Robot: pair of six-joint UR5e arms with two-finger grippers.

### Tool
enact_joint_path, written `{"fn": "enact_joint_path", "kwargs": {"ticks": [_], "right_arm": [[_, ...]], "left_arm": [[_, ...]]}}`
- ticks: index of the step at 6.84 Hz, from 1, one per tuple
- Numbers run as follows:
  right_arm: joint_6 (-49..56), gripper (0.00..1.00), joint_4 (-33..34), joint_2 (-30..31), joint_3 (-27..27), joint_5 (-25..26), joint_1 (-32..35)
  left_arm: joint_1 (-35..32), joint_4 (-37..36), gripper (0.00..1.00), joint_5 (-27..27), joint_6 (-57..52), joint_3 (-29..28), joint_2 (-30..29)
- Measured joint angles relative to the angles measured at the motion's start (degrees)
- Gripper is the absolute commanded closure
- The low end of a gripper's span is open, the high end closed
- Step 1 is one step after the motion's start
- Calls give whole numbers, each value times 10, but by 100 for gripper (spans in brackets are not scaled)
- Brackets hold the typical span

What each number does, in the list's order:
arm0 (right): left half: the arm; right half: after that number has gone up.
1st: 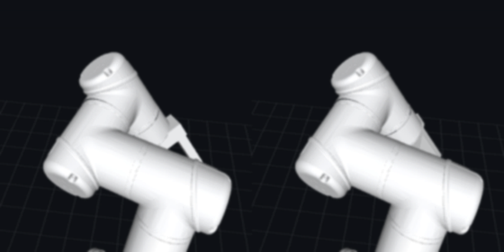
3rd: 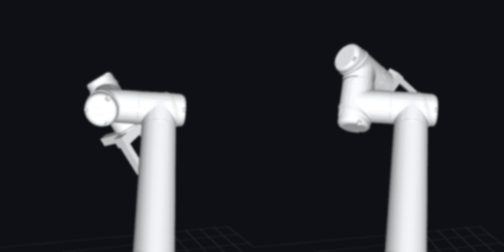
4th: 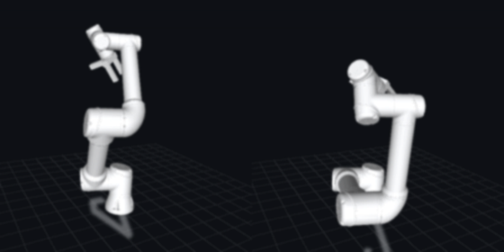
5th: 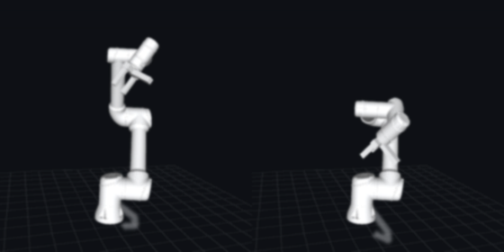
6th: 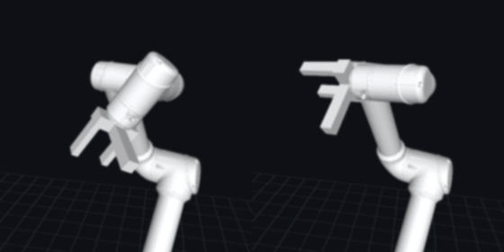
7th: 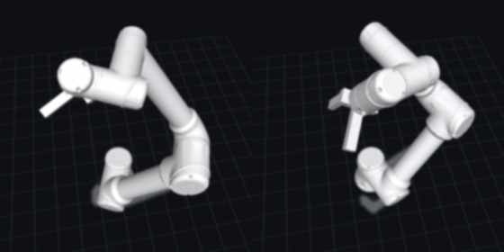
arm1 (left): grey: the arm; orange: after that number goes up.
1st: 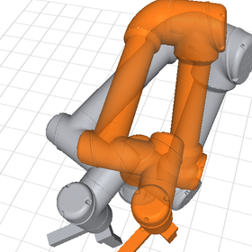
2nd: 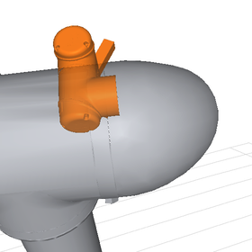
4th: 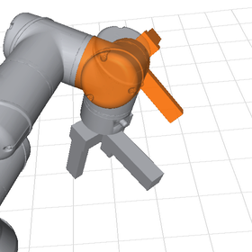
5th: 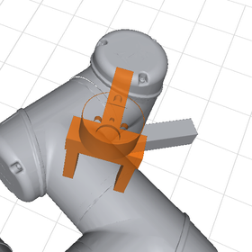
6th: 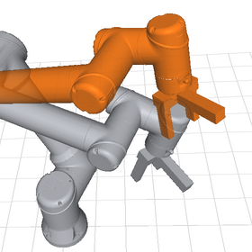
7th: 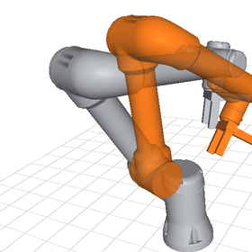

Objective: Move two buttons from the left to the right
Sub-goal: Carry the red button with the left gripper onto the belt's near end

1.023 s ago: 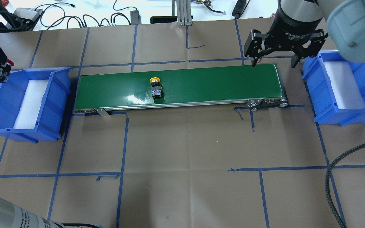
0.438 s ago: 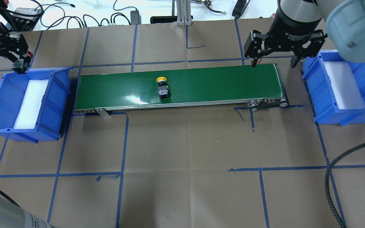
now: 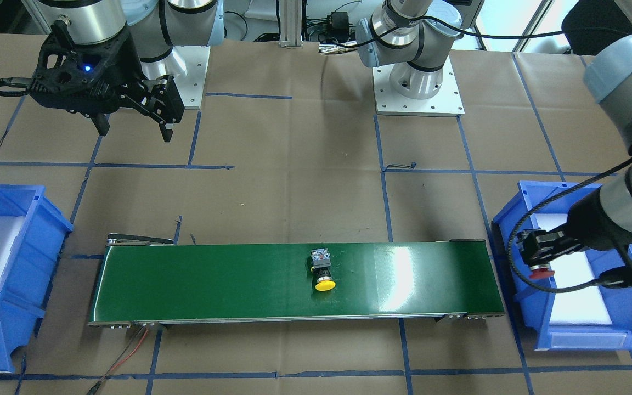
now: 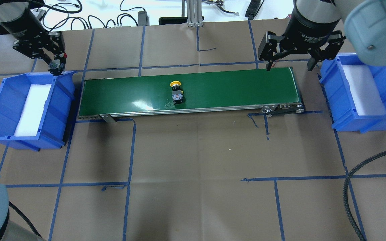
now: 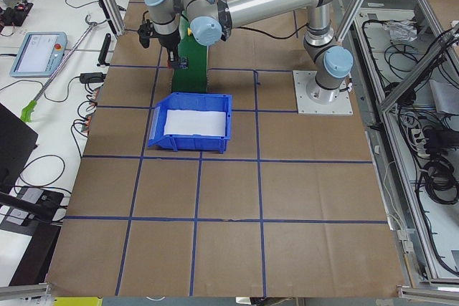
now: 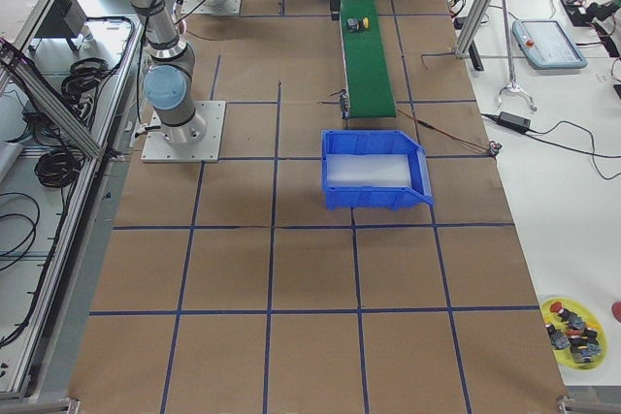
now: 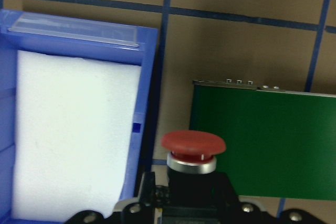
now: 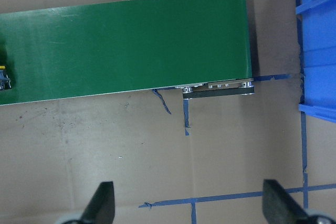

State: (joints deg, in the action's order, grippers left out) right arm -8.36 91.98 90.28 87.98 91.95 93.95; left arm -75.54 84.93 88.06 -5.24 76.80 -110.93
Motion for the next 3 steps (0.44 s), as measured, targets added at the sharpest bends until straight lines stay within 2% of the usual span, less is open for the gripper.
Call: {"fn": "enact_joint_path", "kwargs": {"ticks": [2, 3], "right_arm": [[1, 0, -1, -1, -3, -1, 0], [1, 0, -1, -2, -4, -1, 0]], "left_arm": [[-40, -22, 83, 4, 54, 27, -1], [-47, -62, 83, 6, 66, 55, -3]]}}
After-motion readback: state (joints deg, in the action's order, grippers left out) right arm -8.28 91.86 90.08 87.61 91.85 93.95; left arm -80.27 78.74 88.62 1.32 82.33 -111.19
